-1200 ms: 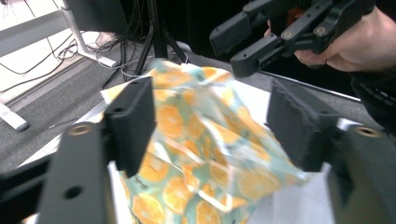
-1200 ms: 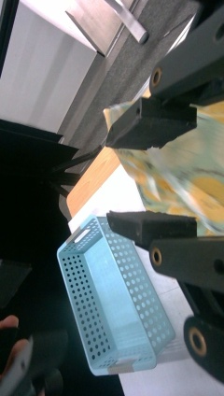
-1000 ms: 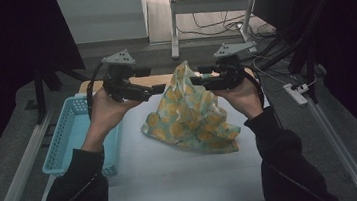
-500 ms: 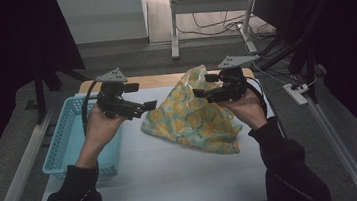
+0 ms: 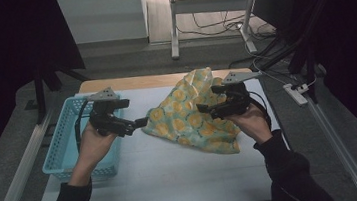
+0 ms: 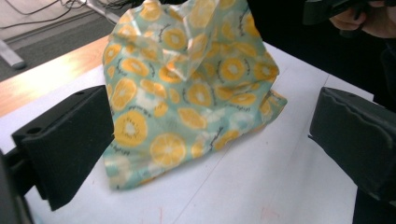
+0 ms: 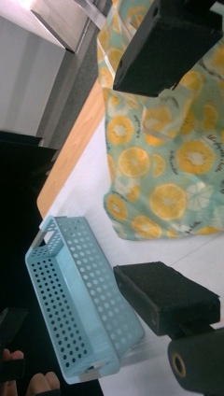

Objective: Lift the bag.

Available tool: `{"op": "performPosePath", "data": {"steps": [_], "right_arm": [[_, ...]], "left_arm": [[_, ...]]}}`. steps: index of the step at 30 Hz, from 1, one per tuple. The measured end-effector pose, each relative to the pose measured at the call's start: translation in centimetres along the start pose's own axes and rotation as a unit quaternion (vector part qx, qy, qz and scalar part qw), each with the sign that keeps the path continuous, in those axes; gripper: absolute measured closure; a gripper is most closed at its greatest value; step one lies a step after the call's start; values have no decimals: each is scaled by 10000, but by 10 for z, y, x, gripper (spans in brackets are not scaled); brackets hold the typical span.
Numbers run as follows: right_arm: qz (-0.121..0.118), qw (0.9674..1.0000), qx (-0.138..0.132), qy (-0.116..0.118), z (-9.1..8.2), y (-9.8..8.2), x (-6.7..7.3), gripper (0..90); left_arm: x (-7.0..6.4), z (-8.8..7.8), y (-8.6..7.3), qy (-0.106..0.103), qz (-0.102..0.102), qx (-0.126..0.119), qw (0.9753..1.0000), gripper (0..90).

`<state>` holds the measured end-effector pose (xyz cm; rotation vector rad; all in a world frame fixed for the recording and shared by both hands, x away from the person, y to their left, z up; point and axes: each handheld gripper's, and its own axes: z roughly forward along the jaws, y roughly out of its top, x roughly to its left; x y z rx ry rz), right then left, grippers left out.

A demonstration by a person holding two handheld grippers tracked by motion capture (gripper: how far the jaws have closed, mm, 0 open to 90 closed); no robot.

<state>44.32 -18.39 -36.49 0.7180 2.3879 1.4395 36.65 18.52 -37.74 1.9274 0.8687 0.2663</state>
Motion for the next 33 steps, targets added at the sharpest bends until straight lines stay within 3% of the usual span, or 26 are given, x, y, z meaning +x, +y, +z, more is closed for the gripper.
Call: {"op": "performPosePath", "data": {"steps": [14,33], "right_arm": [[-88,9999,101,-48,-10,-43,20,12],[227,9994,187,-186,-35,-106,29,5]], "left_arm": [[-12,-9,-50,190,-117,117,9997,0],[-32,-27,-114,444,-286,260,9983,0]]}}
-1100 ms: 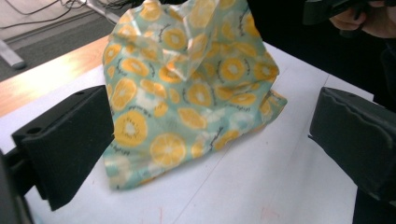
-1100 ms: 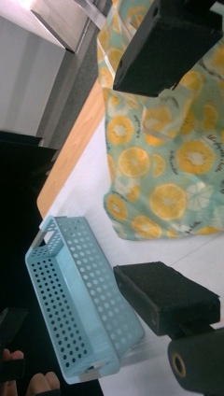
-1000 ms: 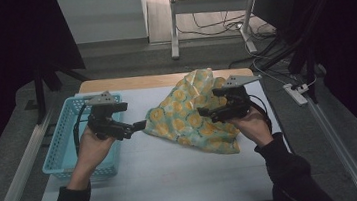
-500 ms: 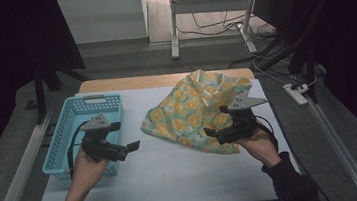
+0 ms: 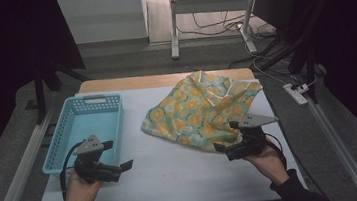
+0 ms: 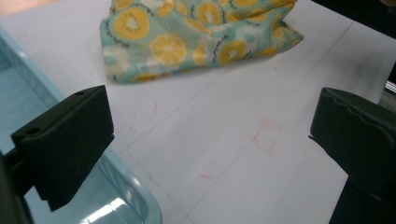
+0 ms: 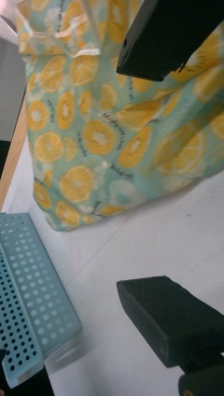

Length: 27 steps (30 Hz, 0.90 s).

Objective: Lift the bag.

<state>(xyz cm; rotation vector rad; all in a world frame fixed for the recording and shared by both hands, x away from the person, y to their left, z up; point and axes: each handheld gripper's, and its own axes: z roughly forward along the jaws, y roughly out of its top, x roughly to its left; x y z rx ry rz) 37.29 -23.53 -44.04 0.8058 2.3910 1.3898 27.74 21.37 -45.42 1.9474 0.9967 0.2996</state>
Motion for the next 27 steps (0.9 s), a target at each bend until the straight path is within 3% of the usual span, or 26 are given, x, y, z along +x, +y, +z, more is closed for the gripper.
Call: {"op": "performPosePath", "data": {"steps": [10,18,27], "right_arm": [[114,9996,115,-219,-18,-34,2,4],[301,9984,262,-397,-36,-62,4,2],[271,9968,486,-569,-52,-84,13,2]], "left_arm": [[-9,-16,-31,251,-75,-28,9997,0],[-13,-33,-60,451,-276,-26,9986,0],[-21,-45,-89,717,-351,81,9968,0]]}}
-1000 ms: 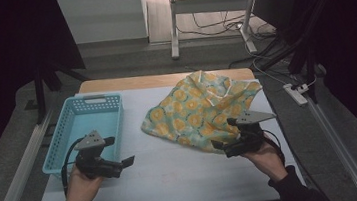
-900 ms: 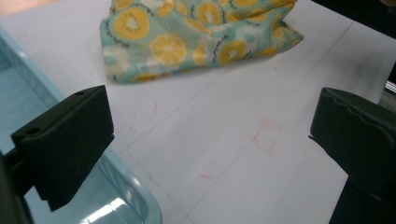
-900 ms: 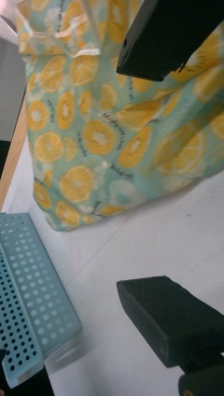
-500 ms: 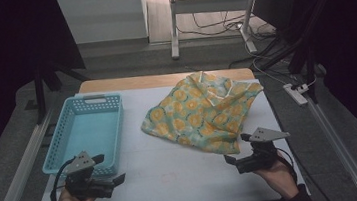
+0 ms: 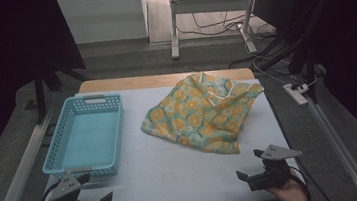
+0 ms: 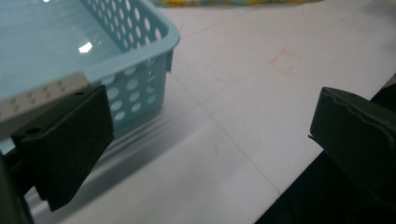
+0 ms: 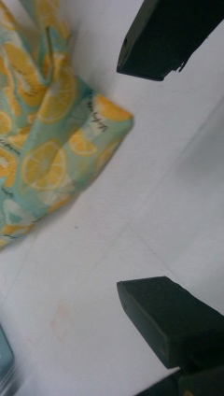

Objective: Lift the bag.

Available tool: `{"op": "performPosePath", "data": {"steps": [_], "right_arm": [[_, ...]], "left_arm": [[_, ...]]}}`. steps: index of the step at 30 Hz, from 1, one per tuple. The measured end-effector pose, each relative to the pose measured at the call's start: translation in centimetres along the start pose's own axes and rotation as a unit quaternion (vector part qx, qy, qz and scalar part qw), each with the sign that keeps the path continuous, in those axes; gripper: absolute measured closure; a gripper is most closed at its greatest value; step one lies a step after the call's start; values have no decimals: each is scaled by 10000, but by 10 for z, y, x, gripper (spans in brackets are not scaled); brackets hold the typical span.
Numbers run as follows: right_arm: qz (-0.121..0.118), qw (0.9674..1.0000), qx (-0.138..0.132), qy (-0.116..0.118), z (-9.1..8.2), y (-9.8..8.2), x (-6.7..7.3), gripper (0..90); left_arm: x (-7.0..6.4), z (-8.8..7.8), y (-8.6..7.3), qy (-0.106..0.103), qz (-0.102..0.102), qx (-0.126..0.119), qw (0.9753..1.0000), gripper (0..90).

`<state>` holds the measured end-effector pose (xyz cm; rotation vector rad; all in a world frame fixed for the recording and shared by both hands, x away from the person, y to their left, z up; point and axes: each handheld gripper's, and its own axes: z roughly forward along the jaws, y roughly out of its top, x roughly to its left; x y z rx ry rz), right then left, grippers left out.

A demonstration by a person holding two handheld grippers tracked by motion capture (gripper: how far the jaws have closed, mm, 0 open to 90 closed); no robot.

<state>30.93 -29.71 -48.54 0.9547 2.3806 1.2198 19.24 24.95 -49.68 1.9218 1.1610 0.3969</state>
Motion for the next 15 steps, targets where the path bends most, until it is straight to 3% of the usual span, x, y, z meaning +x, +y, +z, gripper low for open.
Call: {"op": "performPosePath", "data": {"steps": [5,10,15], "right_arm": [[27,9999,136,-66,-6,-13,3,2],[21,9990,424,-159,-9,-24,4,2],[168,9990,355,-224,-12,-25,1,2]], "left_arm": [[1,0,-13,235,8,169,9996,0],[5,4,-22,473,-25,527,9975,0],[7,5,-22,467,-118,603,9970,0]]}}
